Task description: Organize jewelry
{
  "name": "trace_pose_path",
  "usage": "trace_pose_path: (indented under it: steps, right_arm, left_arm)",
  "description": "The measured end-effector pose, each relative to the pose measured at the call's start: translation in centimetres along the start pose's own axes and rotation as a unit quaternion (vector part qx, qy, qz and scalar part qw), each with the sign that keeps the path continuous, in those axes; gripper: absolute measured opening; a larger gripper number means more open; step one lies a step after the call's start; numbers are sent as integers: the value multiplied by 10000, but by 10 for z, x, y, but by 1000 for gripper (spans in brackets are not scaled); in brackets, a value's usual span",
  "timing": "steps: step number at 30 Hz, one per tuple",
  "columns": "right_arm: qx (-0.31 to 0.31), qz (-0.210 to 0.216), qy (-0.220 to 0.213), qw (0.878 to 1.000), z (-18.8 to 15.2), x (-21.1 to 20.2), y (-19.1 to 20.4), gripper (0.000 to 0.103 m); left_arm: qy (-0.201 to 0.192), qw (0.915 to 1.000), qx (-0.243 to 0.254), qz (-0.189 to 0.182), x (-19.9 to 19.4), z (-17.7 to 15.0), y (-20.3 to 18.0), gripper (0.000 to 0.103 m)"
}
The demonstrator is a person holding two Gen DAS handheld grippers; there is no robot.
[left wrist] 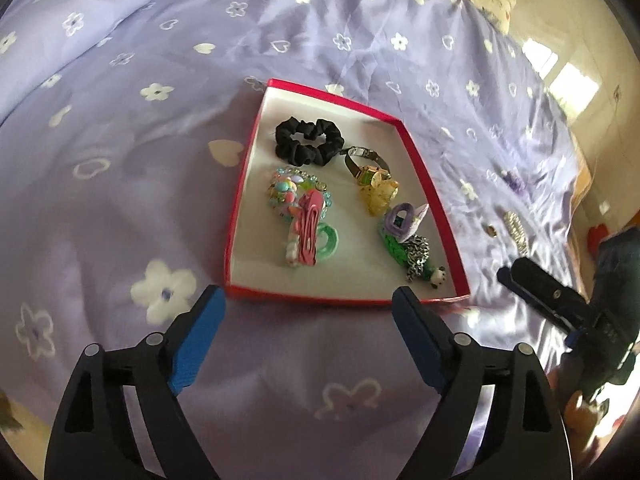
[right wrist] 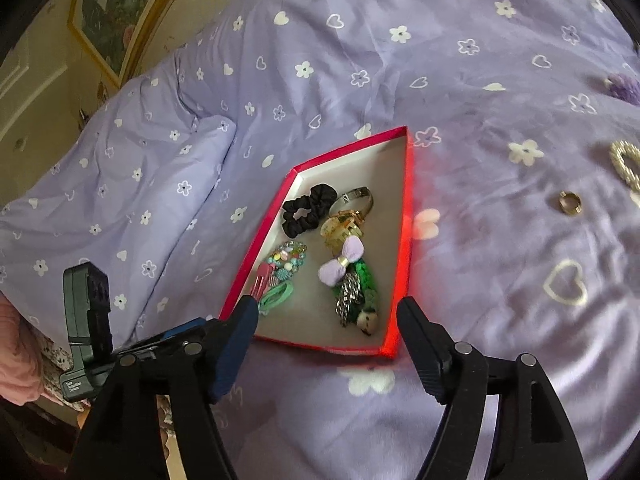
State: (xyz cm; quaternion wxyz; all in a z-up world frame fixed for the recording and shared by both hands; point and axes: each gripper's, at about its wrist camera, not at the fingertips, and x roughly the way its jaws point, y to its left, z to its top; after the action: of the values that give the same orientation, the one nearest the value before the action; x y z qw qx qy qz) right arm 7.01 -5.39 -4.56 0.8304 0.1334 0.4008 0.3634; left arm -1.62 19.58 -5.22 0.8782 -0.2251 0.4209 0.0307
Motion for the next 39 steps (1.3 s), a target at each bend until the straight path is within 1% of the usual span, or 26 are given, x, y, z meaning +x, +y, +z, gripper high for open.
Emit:
trace_pose_path:
  steps: [4, 6, 9, 12, 14, 17, 20, 22, 25, 29, 35, 37, 39]
  right_arm:
    - [217, 104, -208, 9995, -16, -7, -6, 75]
    - [235, 126, -277, 9993, -21, -9, -7, 75]
    - [206, 116, -320, 9992, -27, -13, -6, 75]
    - [208, 100, -384, 9990, -29, -19, -5, 75]
    - [113, 8, -448, 9989, -32, -25, -1, 78]
    - [-78, -169, -488, 9986, -36, -33, 8, 84]
    - [-323, -361, -488, 9976, -36, -39, 17, 86]
    - [-540, -514, -549, 9957, -37, -45, 25, 88]
    - [-837, -682, -679, 9918, -37, -54, 36, 92]
    - [-1276, -918, -761, 9846, -36, -61, 50, 99]
    - [-1797, -1042, -466, 9771, -17, -69, 75, 100]
    - [-1872, -1023, -571, 9753, -11, -75, 80, 102]
    - [-1869, -982, -784, 9743, -8, -79, 81, 103]
  left_arm:
    - [-111, 9995, -249, -157, -10, -14, 5, 89]
    - [-99, 9994, -301, -163, -12, -18, 6, 92]
    - [-41, 9992, -377, -122, -15, -25, 8, 95]
    - [-73, 9991, -429, -6, -20, -31, 10, 97]
    - [-117, 9990, -418, 57, -25, -35, 10, 97]
    - [-195, 9991, -302, 243, -33, -40, 7, 97]
    - [-360, 9983, -93, 459, -43, -42, 0, 97]
    - [-528, 9963, 137, 657, -51, -44, -8, 97]
    - [-786, 9911, 481, 962, -63, -47, -22, 101]
    - [-1018, 9870, 681, 1043, -73, -46, -31, 102]
    - [-1162, 9816, 1007, 1128, -88, -33, -46, 103]
    - [-1304, 9768, 1128, 1271, -93, -29, -52, 103]
    - [-1389, 9732, 1163, 1415, -93, -27, -53, 103]
